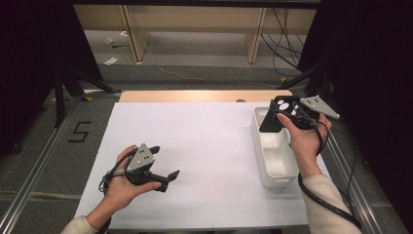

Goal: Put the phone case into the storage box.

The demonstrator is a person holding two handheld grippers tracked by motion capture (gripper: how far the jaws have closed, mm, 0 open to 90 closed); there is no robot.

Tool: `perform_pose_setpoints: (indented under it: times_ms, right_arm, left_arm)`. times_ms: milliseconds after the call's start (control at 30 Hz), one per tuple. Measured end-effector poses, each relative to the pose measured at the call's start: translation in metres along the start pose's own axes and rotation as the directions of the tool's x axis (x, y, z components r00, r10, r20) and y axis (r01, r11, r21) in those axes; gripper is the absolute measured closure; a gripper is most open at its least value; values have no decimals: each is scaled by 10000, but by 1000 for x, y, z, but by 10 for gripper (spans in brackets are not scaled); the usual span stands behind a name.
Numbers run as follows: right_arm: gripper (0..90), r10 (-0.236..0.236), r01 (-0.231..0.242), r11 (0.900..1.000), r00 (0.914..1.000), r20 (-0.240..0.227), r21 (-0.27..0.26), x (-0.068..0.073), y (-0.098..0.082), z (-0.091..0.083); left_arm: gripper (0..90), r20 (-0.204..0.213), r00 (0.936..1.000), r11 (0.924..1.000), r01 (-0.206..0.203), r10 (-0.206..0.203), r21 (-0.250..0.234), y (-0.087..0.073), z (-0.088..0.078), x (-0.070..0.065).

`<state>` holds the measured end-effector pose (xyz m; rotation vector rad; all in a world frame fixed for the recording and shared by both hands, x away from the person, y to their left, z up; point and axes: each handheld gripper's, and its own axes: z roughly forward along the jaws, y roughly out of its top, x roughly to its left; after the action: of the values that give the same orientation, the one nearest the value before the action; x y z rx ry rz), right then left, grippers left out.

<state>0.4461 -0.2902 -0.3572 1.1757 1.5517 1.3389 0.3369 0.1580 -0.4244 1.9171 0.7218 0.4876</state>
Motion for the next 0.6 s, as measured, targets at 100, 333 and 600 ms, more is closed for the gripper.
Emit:
perform_pose_setpoints:
  times_ms: [100,333,600]
  right_arm:
    - [150,-26,26,10000,10000,18,28,0,0,2]
    - [150,-137,137,9995,9999,-1,278,0,0,7]
    - [150,-211,213,9976,9998,-36,659,0,1,13]
  left_arm:
    - [0,9,10000,10000,11,-11,-7,0,0,0]
    - [0,24,10000,10000,4,-4,-5,0,0,0]
    - [0,32,10000,10000,25,-25,-6,0,1,0]
